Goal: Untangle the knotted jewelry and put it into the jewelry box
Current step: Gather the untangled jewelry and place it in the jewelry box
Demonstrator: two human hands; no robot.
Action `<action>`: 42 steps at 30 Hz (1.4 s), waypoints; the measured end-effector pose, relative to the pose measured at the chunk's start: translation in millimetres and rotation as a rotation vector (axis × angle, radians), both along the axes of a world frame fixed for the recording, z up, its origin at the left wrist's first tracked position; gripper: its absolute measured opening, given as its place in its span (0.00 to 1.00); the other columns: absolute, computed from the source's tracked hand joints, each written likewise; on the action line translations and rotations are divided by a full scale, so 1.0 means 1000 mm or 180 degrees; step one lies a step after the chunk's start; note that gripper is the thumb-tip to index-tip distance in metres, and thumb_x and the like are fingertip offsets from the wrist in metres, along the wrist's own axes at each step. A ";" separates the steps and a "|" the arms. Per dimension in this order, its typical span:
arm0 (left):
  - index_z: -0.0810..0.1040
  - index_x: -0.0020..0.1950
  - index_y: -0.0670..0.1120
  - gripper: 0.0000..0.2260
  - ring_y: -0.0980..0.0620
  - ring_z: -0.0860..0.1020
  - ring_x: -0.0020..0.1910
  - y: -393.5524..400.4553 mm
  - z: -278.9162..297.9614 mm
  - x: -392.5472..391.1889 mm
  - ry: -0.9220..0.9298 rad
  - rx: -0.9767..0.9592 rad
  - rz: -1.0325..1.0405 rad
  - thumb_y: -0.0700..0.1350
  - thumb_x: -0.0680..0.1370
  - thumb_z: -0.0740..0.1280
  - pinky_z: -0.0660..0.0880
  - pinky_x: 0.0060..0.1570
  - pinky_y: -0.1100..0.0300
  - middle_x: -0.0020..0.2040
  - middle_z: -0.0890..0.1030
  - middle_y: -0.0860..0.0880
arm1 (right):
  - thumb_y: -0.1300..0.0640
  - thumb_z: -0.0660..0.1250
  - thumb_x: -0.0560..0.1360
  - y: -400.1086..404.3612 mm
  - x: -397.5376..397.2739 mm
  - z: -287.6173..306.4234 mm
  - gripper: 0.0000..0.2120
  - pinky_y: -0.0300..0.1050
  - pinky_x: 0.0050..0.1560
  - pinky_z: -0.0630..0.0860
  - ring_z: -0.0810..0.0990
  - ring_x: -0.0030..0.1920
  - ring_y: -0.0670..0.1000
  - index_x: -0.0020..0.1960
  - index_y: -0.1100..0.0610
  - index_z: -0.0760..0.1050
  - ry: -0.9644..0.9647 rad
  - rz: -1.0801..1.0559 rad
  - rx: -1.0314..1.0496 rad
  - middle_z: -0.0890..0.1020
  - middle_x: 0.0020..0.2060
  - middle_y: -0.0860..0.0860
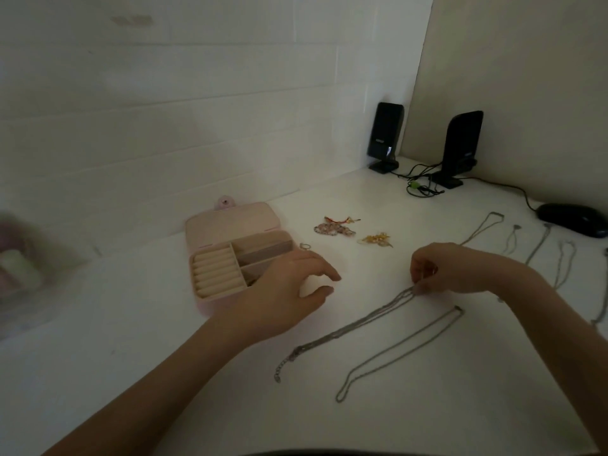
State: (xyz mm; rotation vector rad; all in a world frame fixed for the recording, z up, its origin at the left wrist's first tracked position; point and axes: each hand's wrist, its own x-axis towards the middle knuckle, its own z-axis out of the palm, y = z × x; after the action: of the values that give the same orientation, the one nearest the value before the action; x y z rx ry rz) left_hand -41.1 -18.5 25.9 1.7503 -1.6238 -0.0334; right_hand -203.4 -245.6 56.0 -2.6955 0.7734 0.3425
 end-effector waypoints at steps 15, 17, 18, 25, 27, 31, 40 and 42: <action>0.77 0.50 0.44 0.10 0.59 0.70 0.28 0.001 0.021 -0.013 0.2578 0.0565 -0.0161 0.39 0.83 0.55 0.78 0.37 0.64 0.32 0.68 0.49 | 0.68 0.60 0.79 0.061 0.065 0.057 0.05 0.50 0.45 0.82 0.84 0.42 0.57 0.51 0.60 0.70 -0.3746 -0.0301 0.3471 0.79 0.40 0.57; 0.78 0.46 0.45 0.13 0.58 0.68 0.27 0.007 0.031 0.001 0.2498 0.0345 0.0137 0.41 0.83 0.55 0.73 0.30 0.66 0.30 0.68 0.51 | 0.68 0.58 0.79 0.056 0.073 0.062 0.06 0.47 0.42 0.81 0.80 0.35 0.51 0.52 0.60 0.70 -0.3885 -0.0457 0.3923 0.77 0.37 0.54; 0.77 0.44 0.44 0.13 0.58 0.67 0.27 0.010 0.037 0.008 0.2587 0.0195 0.0255 0.41 0.83 0.55 0.69 0.27 0.67 0.29 0.68 0.52 | 0.68 0.58 0.79 0.055 0.075 0.062 0.07 0.44 0.39 0.80 0.77 0.33 0.49 0.53 0.60 0.71 -0.3752 -0.0426 0.3903 0.76 0.36 0.53; 0.78 0.43 0.41 0.14 0.56 0.67 0.29 0.017 0.052 0.033 0.3392 -0.0554 0.0281 0.37 0.82 0.54 0.66 0.31 0.65 0.30 0.71 0.51 | 0.66 0.58 0.80 0.082 0.101 0.048 0.10 0.38 0.35 0.75 0.74 0.31 0.46 0.55 0.60 0.76 -0.2312 0.0644 0.2188 0.75 0.38 0.52; 0.77 0.44 0.41 0.13 0.55 0.72 0.30 0.017 0.048 0.037 0.3340 -0.0330 0.0265 0.36 0.82 0.55 0.71 0.33 0.66 0.31 0.76 0.50 | 0.66 0.57 0.80 0.089 0.109 0.047 0.11 0.39 0.36 0.78 0.74 0.30 0.45 0.55 0.59 0.77 -0.2242 0.0703 0.1814 0.75 0.39 0.53; 0.77 0.43 0.40 0.12 0.54 0.79 0.34 0.021 0.041 0.046 0.2837 0.0260 0.0513 0.34 0.81 0.57 0.78 0.40 0.65 0.32 0.82 0.51 | 0.65 0.58 0.81 0.086 0.115 0.049 0.10 0.36 0.35 0.77 0.74 0.30 0.44 0.53 0.59 0.77 -0.2352 0.0645 0.1786 0.75 0.39 0.53; 0.83 0.42 0.48 0.08 0.54 0.76 0.38 0.033 0.042 0.060 0.0588 0.1290 0.1068 0.42 0.78 0.65 0.71 0.41 0.65 0.38 0.81 0.51 | 0.66 0.60 0.80 0.081 0.127 0.055 0.08 0.44 0.46 0.82 0.83 0.39 0.50 0.52 0.59 0.77 -0.2302 0.0912 0.1855 0.77 0.41 0.54; 0.84 0.45 0.49 0.08 0.53 0.78 0.41 0.036 0.044 0.060 0.0342 0.1488 0.1043 0.41 0.77 0.66 0.72 0.41 0.65 0.40 0.81 0.53 | 0.67 0.62 0.79 0.084 0.130 0.054 0.07 0.47 0.50 0.81 0.85 0.43 0.53 0.52 0.61 0.77 -0.2224 0.1021 0.1919 0.79 0.42 0.56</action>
State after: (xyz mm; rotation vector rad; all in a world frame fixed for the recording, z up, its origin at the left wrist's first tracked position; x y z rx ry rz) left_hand 18.6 17.0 69.4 2.3078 -1.3011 -0.3707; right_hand -73.5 -161.6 110.1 -2.1142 0.0147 -0.2627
